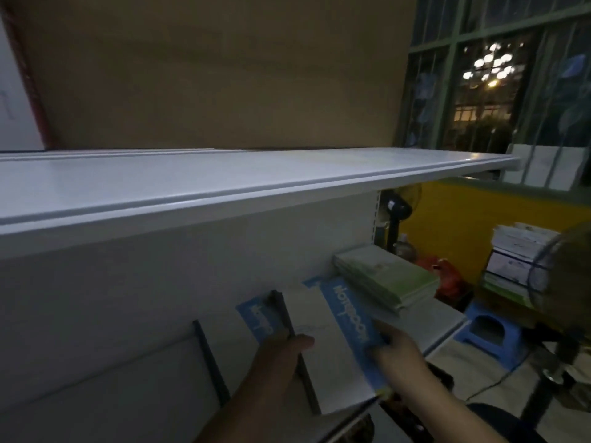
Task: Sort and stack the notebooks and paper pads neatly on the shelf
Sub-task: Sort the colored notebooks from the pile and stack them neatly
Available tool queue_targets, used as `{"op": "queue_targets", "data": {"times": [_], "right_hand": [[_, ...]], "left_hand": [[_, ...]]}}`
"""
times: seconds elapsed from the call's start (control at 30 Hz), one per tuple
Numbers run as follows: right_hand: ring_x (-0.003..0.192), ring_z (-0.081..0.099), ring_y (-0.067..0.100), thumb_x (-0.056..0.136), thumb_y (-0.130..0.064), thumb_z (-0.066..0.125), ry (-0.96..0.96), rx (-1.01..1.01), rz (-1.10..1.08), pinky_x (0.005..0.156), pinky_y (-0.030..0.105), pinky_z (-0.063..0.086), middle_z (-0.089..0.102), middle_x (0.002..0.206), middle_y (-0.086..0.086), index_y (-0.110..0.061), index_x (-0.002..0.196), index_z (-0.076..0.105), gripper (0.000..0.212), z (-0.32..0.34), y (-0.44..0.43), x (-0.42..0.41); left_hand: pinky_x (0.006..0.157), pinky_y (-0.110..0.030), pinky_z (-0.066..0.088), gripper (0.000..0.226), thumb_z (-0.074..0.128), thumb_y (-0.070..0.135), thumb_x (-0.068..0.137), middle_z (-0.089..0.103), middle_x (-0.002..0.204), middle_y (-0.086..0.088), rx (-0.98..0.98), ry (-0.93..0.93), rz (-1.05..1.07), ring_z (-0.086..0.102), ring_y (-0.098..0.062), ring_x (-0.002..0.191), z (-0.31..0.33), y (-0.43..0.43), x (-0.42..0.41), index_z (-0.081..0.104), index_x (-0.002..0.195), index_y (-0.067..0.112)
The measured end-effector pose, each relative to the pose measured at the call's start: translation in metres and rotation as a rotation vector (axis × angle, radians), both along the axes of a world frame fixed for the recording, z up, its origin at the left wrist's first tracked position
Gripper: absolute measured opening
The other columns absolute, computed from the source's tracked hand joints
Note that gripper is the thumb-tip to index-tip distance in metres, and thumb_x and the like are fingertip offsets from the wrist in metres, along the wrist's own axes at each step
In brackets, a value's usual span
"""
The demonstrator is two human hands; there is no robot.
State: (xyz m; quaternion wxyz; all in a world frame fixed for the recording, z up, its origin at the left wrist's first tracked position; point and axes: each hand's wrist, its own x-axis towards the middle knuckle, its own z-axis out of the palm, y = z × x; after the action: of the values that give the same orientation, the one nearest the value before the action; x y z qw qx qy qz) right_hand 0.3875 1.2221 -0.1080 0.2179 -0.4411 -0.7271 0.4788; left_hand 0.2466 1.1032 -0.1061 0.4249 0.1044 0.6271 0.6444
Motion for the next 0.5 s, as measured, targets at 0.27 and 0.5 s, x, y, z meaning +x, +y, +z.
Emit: {"op": "queue_targets", "data": {"times": [0.27, 0.5], "right_hand": [[0.073, 0.058, 0.022, 0.091, -0.011, 0.05, -0.159, 0.221, 0.192, 0.06, 0.037, 0.045, 0.066, 0.091, 0.006, -0.009, 0.107, 0.063, 0.02, -0.019, 0.098, -0.041], [0.091, 0.061, 0.03, 0.089, -0.018, 0.06, -0.027, 0.377, 0.256, 0.074, 0.032, 0.044, 0.065, 0.097, 0.013, -0.007, 0.108, 0.065, 0.022, -0.043, 0.112, -0.042]], "left_hand": [[0.084, -0.024, 0.035, 0.064, 0.063, 0.011, 0.088, 0.024, 0.154, -0.009, -0.134, 0.244, 0.107, 0.045, -0.026, 0.125, -0.008, 0.083, 0.012, 0.033, 0.145, 0.015], [0.097, -0.016, 0.041, 0.098, 0.082, 0.012, 0.065, 0.021, 0.153, 0.0, -0.313, 0.52, 0.059, 0.028, -0.018, 0.138, -0.032, 0.103, 0.026, 0.027, 0.145, 0.027]]}}
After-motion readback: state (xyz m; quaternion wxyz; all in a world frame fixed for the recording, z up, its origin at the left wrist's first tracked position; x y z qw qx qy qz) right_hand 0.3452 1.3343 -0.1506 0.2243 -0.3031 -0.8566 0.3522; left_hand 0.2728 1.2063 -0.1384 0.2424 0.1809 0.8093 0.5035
